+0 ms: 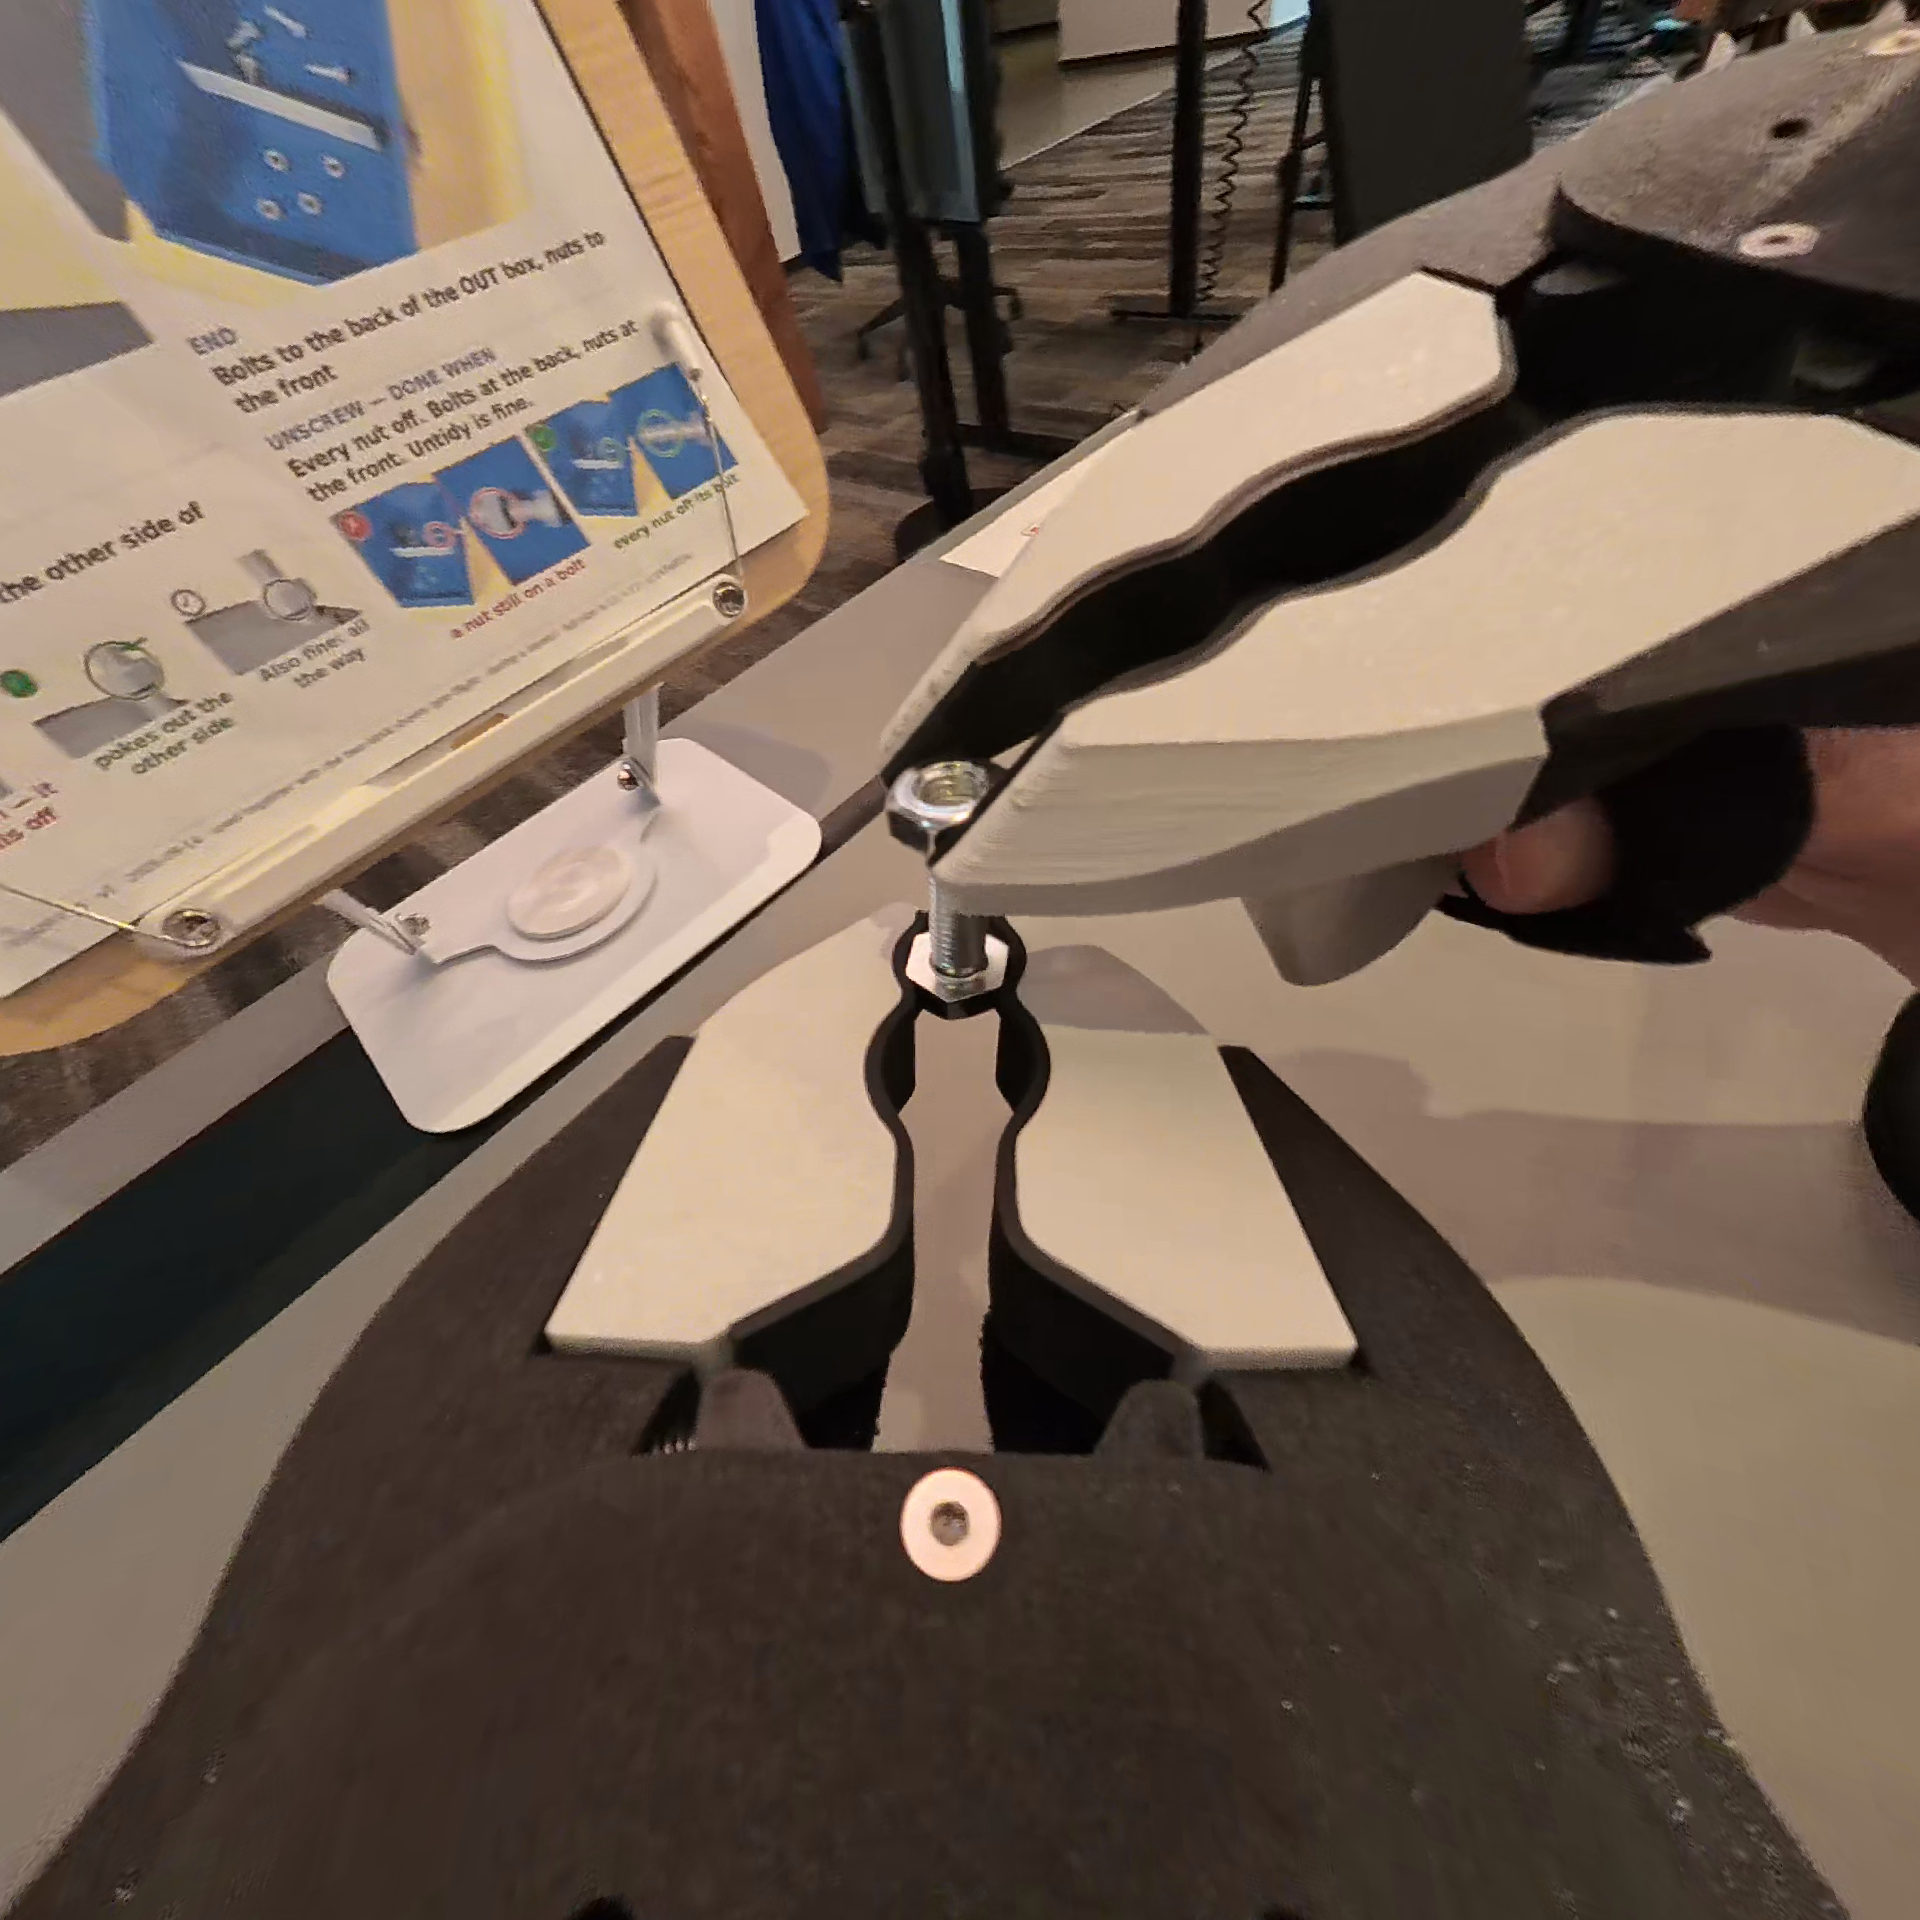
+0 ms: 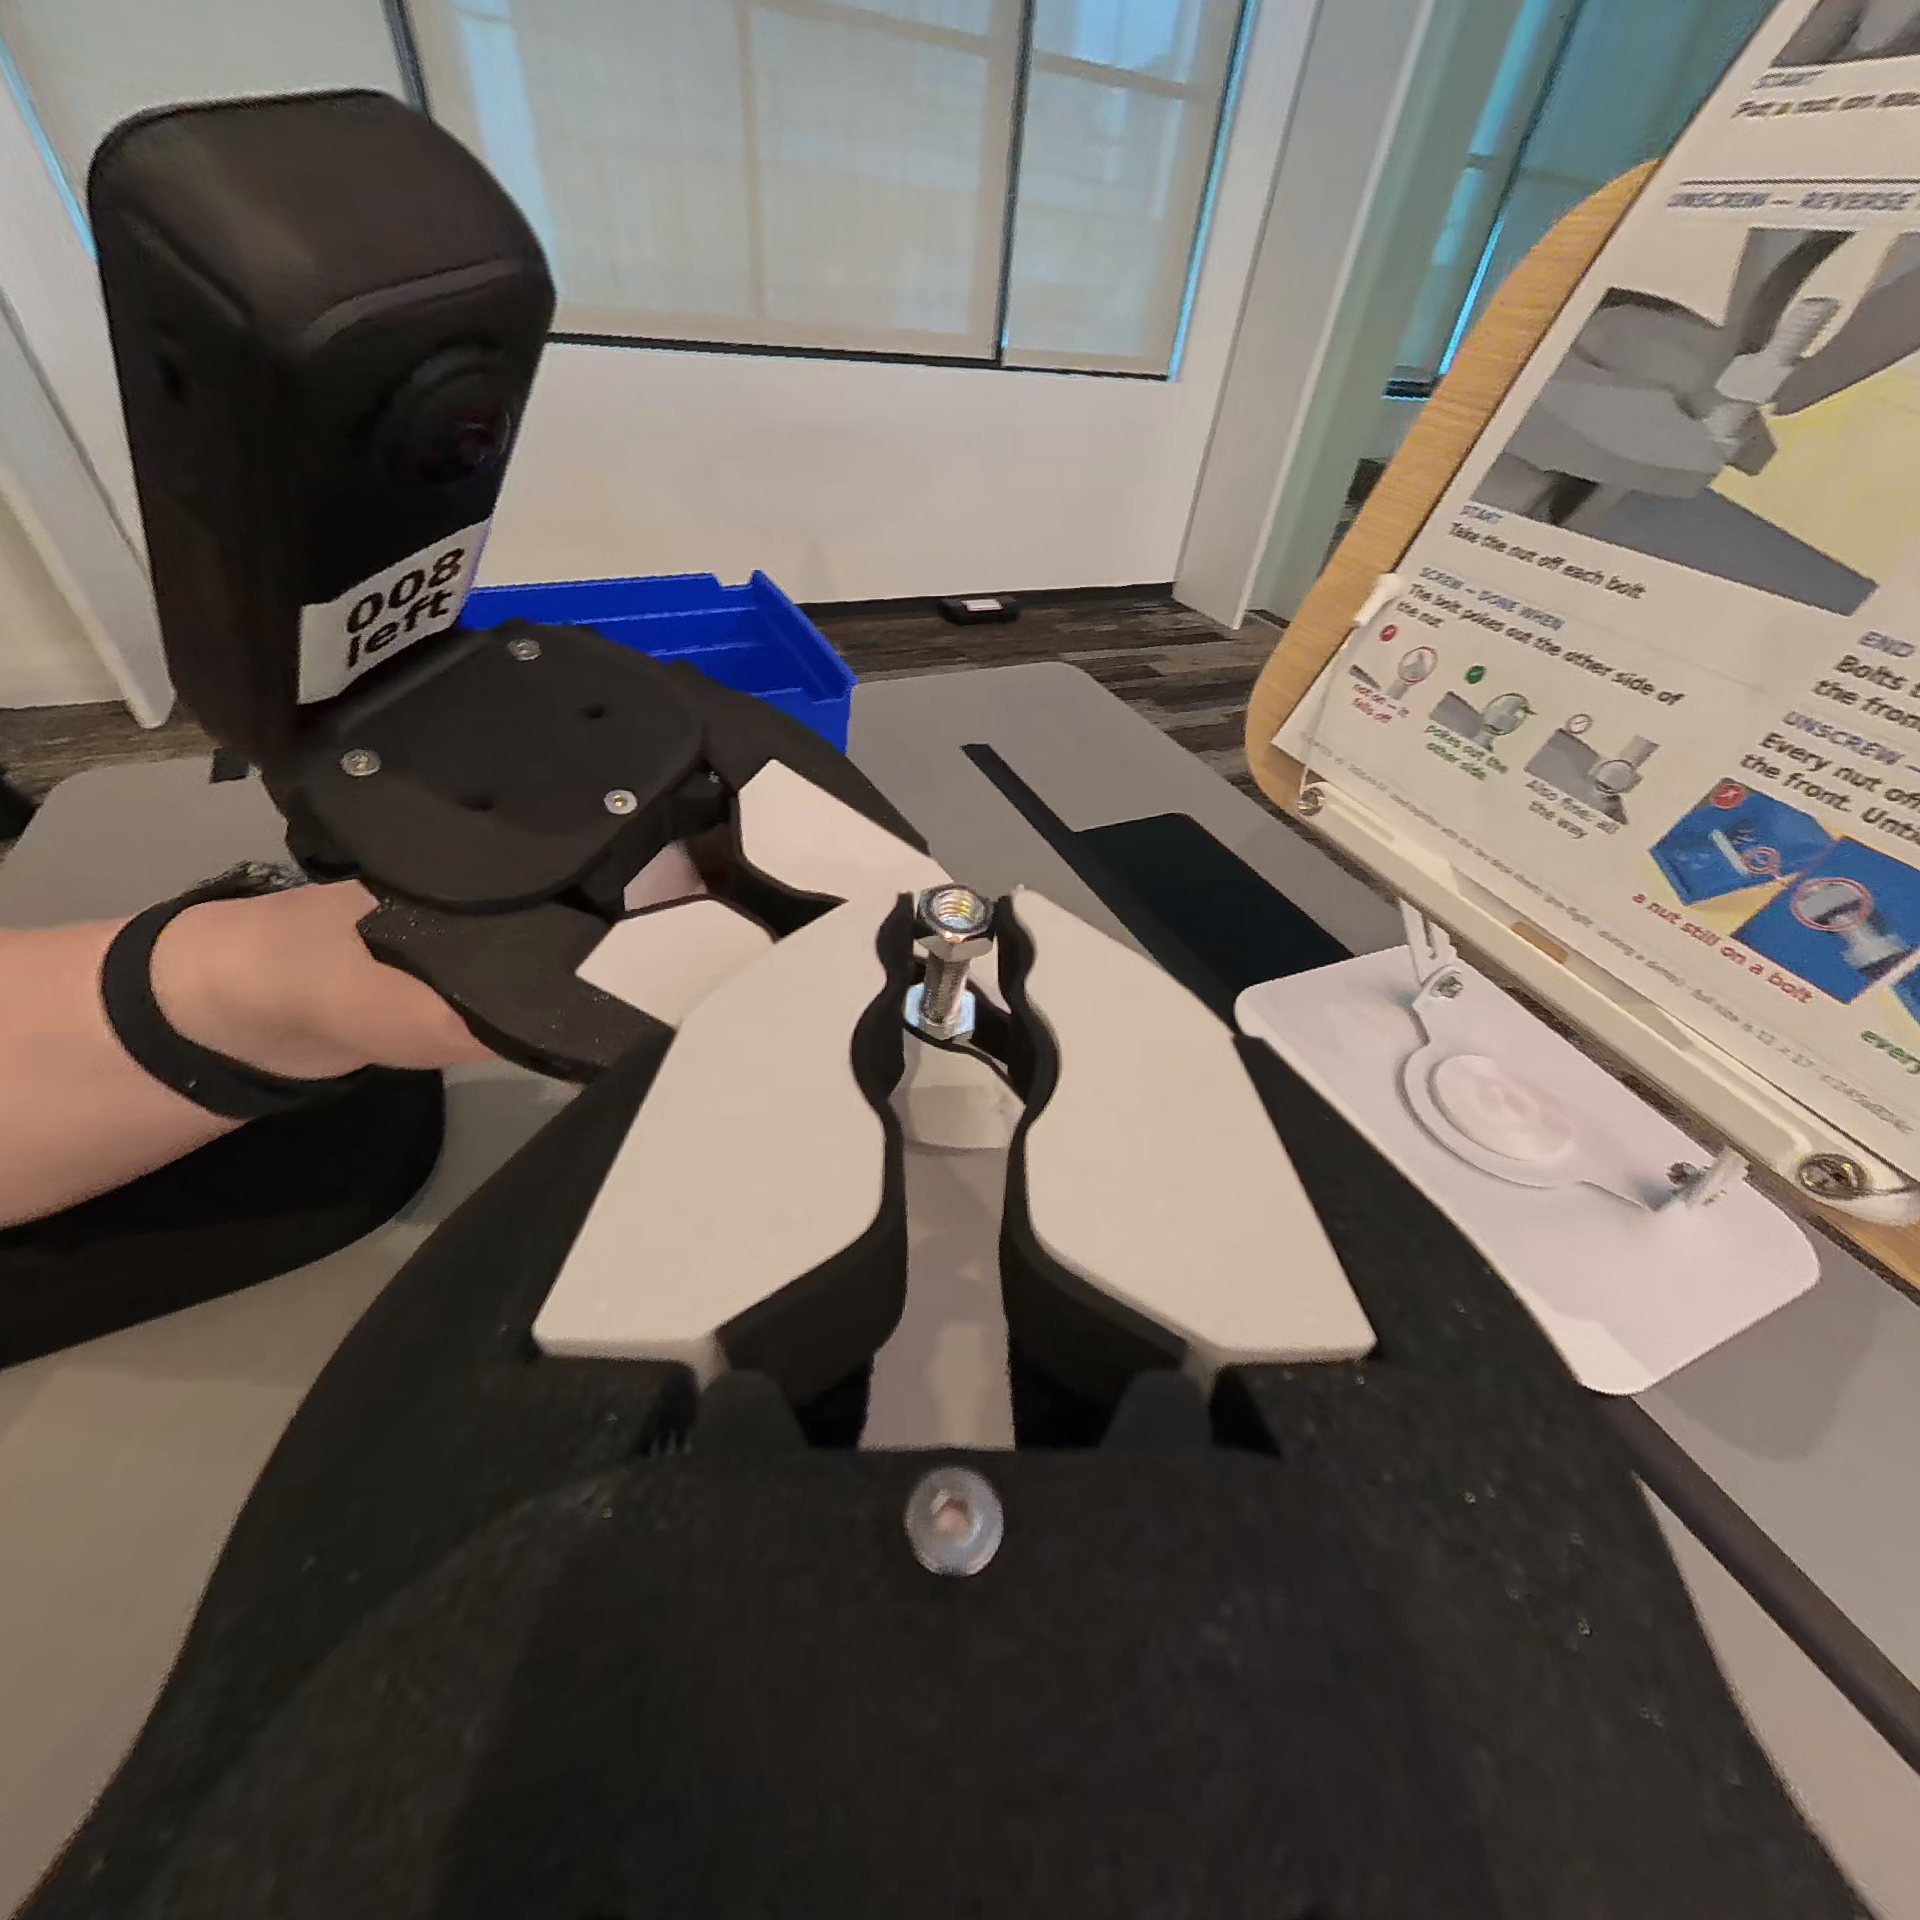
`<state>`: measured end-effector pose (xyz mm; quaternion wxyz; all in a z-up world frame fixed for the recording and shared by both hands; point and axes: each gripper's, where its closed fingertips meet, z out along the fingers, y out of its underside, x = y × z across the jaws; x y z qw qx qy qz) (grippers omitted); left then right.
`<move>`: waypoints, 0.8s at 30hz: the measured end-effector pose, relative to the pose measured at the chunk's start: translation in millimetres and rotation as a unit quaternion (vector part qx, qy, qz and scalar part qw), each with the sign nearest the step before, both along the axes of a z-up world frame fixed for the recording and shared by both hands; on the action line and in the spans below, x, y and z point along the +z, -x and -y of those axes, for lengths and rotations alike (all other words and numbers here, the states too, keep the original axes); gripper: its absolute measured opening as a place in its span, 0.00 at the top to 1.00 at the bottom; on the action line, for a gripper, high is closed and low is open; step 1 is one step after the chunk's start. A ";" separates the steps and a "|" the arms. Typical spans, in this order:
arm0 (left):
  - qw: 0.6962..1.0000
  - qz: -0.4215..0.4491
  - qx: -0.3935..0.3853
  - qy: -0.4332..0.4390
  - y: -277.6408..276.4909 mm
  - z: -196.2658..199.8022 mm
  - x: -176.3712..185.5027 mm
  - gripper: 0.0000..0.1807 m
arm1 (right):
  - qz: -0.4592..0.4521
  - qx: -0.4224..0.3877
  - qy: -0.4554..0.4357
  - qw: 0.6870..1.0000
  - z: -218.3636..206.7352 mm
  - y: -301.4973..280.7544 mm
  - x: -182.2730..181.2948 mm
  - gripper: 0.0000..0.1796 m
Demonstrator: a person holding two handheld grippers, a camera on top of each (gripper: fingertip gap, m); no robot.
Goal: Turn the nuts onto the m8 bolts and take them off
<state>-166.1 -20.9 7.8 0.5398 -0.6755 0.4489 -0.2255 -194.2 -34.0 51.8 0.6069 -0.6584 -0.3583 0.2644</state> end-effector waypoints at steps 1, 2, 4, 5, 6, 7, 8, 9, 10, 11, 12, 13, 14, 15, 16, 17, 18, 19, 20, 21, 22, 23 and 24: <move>1.000 0.002 0.005 0.002 0.7 -0.8 0.8 0.94 | -0.001 -0.008 -0.001 1.000 -0.5 0.8 0.7 0.92; 1.000 0.004 0.007 0.004 1.4 -1.1 1.3 0.94 | 0.000 -0.015 -0.003 1.000 -0.8 1.5 1.2 0.92; 1.000 0.006 0.005 0.004 1.8 -1.0 2.2 0.94 | 0.006 -0.020 -0.009 1.000 -0.5 2.3 1.9 0.92; 1.000 0.006 0.002 0.006 1.7 -0.5 2.1 0.94 | 0.008 -0.020 -0.011 1.000 -0.5 1.9 1.8 0.92; 1.000 0.006 -0.001 0.008 1.5 0.0 2.0 0.94 | 0.008 -0.018 -0.009 1.000 -0.3 1.9 1.7 0.92; 1.000 0.008 -0.004 0.010 1.0 0.7 1.9 0.94 | 0.005 -0.013 -0.006 1.000 0.1 1.7 1.8 0.92; 1.000 0.009 -0.008 0.013 0.4 1.3 1.7 0.94 | 0.002 -0.010 -0.003 1.000 0.0 1.1 1.7 0.92; 1.000 0.011 -0.012 0.017 -0.1 2.1 1.6 0.94 | -0.001 -0.005 0.000 1.000 0.3 1.0 1.6 0.92; 1.000 0.013 -0.015 0.020 -0.6 2.8 1.4 0.94 | -0.001 -0.001 0.001 1.000 0.7 0.6 1.6 0.91; 0.999 0.015 -0.018 0.023 -0.8 3.3 1.4 0.94 | 0.000 0.001 -0.003 1.000 0.8 -0.1 2.1 0.89; 0.999 0.016 -0.021 0.026 -1.0 4.0 1.7 0.94 | 0.002 0.005 -0.009 1.000 1.7 -0.8 3.3 0.85; 0.999 0.018 -0.027 0.028 -1.7 5.8 2.3 0.94 | 0.006 0.013 -0.012 1.000 3.4 -1.5 4.5 0.83; 0.999 0.021 -0.035 0.031 -2.8 8.3 3.5 0.94 | 0.008 0.019 -0.015 1.000 5.3 -3.2 6.2 0.83; 0.998 0.025 -0.046 0.033 -4.1 11.4 5.2 0.94 | 0.008 0.029 -0.018 0.999 8.1 -5.2 8.8 0.83; 0.997 0.026 -0.062 0.035 -6.0 16.0 6.1 0.94 | 0.008 0.045 -0.021 0.999 12.2 -7.2 11.4 0.82; 0.996 0.021 -0.078 0.039 -7.4 20.3 5.3 0.94 | 0.014 0.063 -0.022 0.998 17.4 -10.1 13.3 0.82; 0.995 0.012 -0.092 0.042 -8.1 23.9 3.1 0.94 | 0.024 0.084 -0.025 0.996 24.4 -13.6 14.5 0.82; 0.993 0.004 -0.112 0.043 -9.2 28.7 0.8 0.94 | 0.035 0.109 -0.028 0.993 32.9 -17.1 14.7 0.82; 0.989 -0.001 -0.138 0.043 -11.0 35.6 -1.1 0.94 | 0.045 0.127 -0.032 0.990 39.9 -21.0 14.7 0.82; 0.985 -0.002 -0.167 0.045 -12.9 43.2 -2.8 0.94 | 0.052 0.145 -0.034 0.988 46.6 -24.6 14.2 0.82; 0.979 -0.002 -0.197 0.048 -15.0 52.0 -4.1 0.94 | 0.057 0.167 -0.029 0.984 54.0 -26.7 12.2 0.83; 0.972 -0.001 -0.228 0.050 -16.9 61.5 -5.5 0.94 | 0.066 0.185 -0.019 0.980 60.1 -28.1 8.6 0.83; 0.967 -0.002 -0.251 0.051 -18.5 69.0 -7.3 0.94 | 0.076 0.194 -0.015 0.978 63.2 -29.3 5.2 0.83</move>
